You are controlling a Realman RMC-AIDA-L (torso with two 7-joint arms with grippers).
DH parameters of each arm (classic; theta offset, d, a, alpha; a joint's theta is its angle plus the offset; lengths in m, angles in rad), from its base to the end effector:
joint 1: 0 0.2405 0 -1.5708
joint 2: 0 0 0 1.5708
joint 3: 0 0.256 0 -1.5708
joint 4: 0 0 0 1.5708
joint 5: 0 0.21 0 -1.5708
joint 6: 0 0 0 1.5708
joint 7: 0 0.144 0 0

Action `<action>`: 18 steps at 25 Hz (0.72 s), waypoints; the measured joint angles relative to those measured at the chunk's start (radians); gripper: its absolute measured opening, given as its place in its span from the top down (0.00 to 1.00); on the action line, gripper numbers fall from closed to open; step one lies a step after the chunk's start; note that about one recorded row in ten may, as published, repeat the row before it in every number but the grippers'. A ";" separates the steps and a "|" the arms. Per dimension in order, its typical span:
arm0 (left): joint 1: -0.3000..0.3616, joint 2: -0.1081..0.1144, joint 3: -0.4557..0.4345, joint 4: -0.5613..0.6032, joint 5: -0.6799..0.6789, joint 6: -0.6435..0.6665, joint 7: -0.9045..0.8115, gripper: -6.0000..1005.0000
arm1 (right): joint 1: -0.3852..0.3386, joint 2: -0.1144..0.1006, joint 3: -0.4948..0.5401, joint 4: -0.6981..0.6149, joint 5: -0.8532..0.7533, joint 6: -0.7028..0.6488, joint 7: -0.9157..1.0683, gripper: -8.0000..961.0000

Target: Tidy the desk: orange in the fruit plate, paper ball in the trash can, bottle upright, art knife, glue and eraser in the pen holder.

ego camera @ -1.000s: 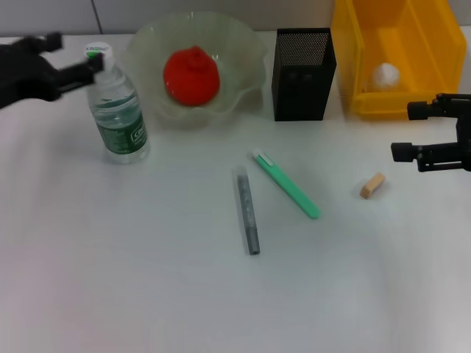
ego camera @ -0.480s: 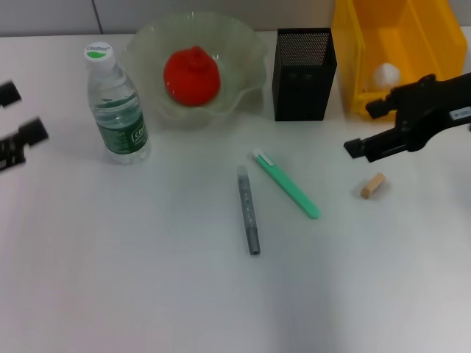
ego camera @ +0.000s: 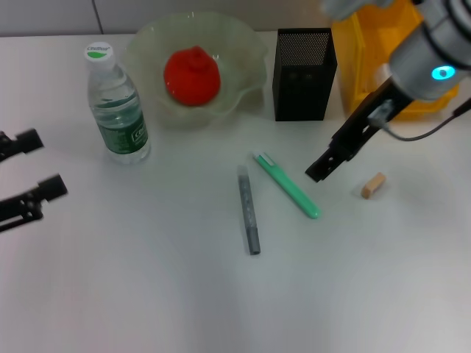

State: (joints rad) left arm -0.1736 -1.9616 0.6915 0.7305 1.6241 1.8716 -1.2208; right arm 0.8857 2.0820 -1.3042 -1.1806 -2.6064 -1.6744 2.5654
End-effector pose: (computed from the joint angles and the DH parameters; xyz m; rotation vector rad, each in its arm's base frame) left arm -0.3190 0.2321 0.0883 -2.4902 -0.4680 -0.9908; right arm 0.1195 0.3803 -0.0076 -2.7105 0.8499 -0.5823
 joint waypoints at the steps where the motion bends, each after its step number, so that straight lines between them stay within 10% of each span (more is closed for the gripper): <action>1: -0.005 0.000 0.000 0.000 0.017 0.007 0.006 0.19 | 0.028 0.000 -0.022 0.046 -0.004 0.024 0.030 0.14; 18: -0.035 -0.002 -0.007 -0.003 0.144 0.037 0.048 0.19 | 0.226 0.010 -0.318 0.402 0.006 0.378 0.251 0.15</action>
State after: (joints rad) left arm -0.2087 -1.9632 0.6847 0.7272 1.7685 1.9087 -1.1728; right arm 1.1119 2.0924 -1.6224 -0.7783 -2.6003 -1.2962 2.8162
